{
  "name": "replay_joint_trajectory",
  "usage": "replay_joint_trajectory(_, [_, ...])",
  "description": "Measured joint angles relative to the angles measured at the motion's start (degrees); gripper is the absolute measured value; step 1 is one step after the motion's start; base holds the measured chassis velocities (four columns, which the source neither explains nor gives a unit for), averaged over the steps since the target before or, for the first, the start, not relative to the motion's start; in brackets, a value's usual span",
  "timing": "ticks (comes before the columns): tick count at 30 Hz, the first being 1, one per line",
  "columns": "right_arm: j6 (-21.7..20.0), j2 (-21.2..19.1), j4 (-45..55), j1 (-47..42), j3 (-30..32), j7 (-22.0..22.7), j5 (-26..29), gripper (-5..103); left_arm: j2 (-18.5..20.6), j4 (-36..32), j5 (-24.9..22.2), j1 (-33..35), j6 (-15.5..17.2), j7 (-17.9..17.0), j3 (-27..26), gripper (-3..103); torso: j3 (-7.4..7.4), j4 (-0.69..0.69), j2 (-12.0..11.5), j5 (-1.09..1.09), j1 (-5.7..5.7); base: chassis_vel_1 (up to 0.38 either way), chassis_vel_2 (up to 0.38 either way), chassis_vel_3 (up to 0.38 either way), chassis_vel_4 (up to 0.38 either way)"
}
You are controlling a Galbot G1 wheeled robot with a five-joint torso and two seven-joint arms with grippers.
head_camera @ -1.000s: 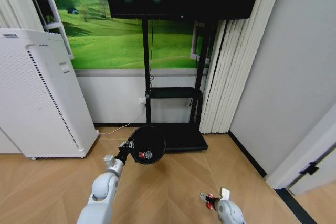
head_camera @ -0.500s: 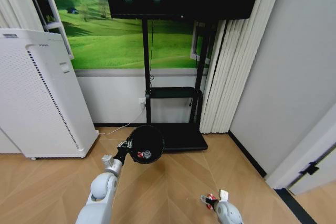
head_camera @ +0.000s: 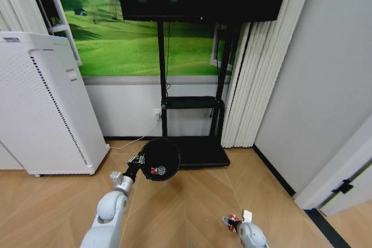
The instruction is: Pick up the trash bin and place the garbage on the floor into it.
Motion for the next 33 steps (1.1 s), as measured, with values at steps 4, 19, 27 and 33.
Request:
replay_joint_trajectory(4, [0.1,0.0,-0.7,0.3,0.2,0.0,-0.2,93,0.1,0.2,-0.4,-0.2,0.1,0.1,-0.1,7,0.0,0.0,0.0,-0.01,0.0,0.0,0.0,0.0,0.0])
replay_joint_trajectory(19, [1.7,-0.3,-1.6,-0.1,0.9,-0.6,-1.0,46,0.3,0.2,-0.6,-0.2,0.1,0.3,-0.2,7,-0.01,-0.01,0.0,-0.02,-0.01,0.0,0.0,0.0,0.0])
replay_joint_trajectory(27, [2.0,-0.5,-1.7,0.1,1.1,-0.7,-0.9,46,0.6,-0.5,-1.0,-0.1,0.4,-0.1,-0.4,7,0.0,0.01,0.0,0.03,0.0,0.0,0.0,0.0,0.0])
replay_joint_trajectory(33, [2.3,-0.9,3.0,-2.0,2.4,-0.7,-0.5,46,0.5,-0.7,-1.0,0.2,0.4,-0.1,-0.4,7,0.02,-0.01,0.0,0.09,0.01,0.0,0.0,0.0,0.0])
